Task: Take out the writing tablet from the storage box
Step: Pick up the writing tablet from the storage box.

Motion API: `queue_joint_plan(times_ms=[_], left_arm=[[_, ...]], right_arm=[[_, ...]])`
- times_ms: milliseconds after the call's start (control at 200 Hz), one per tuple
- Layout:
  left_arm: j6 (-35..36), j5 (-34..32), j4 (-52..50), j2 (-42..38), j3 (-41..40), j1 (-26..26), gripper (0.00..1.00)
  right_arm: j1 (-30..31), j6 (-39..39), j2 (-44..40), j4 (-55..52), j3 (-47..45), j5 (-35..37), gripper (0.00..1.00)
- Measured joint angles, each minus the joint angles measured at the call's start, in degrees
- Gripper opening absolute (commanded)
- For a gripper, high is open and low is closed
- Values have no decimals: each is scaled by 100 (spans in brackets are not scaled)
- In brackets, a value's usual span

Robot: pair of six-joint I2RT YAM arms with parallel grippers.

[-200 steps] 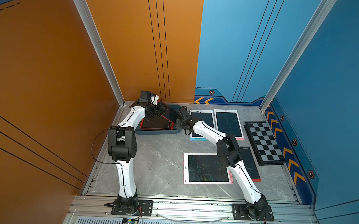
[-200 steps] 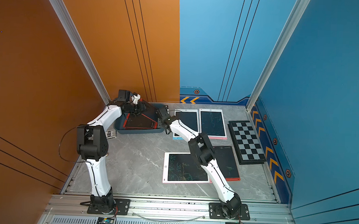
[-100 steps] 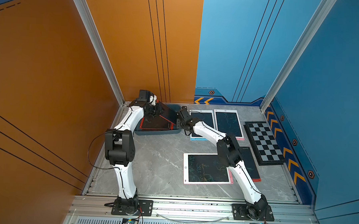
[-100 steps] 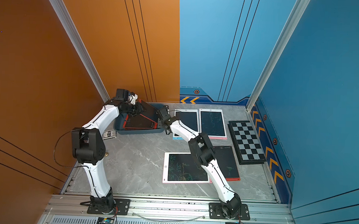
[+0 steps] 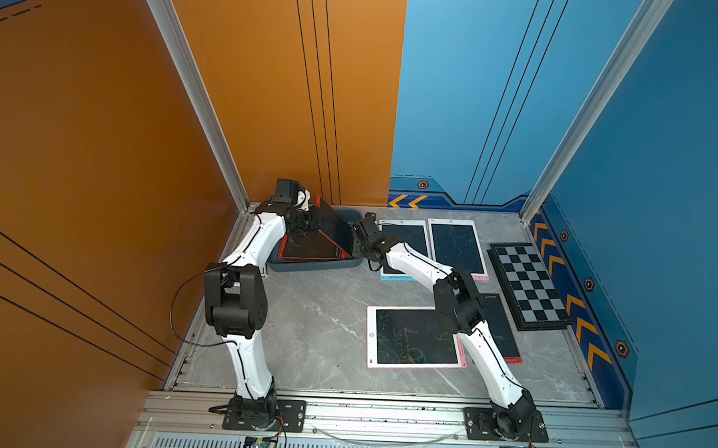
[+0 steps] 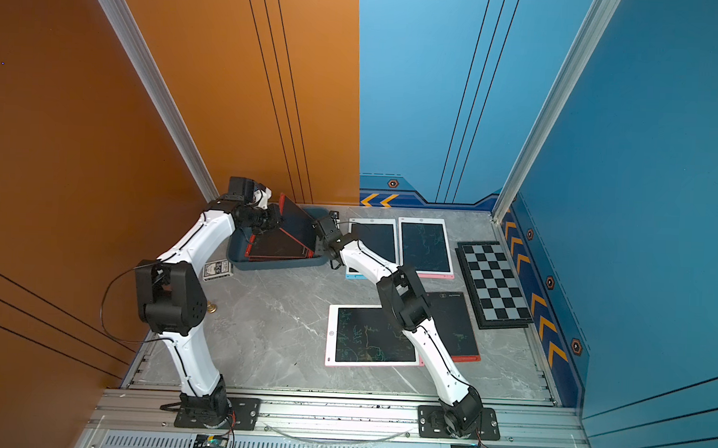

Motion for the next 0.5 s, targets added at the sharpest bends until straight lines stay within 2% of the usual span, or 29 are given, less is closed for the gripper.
queue_joint_plan(times_ms=[300,380,501], left_arm=[[-90,-7,-96,-1368,-439,149,0],[-136,-7,-94,-1770,-562,173,0],[-245,0,-92,-2345,-791,205,0]], right_arm=[[-146,-24,-120,286,-238,-450,50],[-155,-131,-437,505,-566,-549,57],[-195,-177,-1368,1261,-1493,-883,66]])
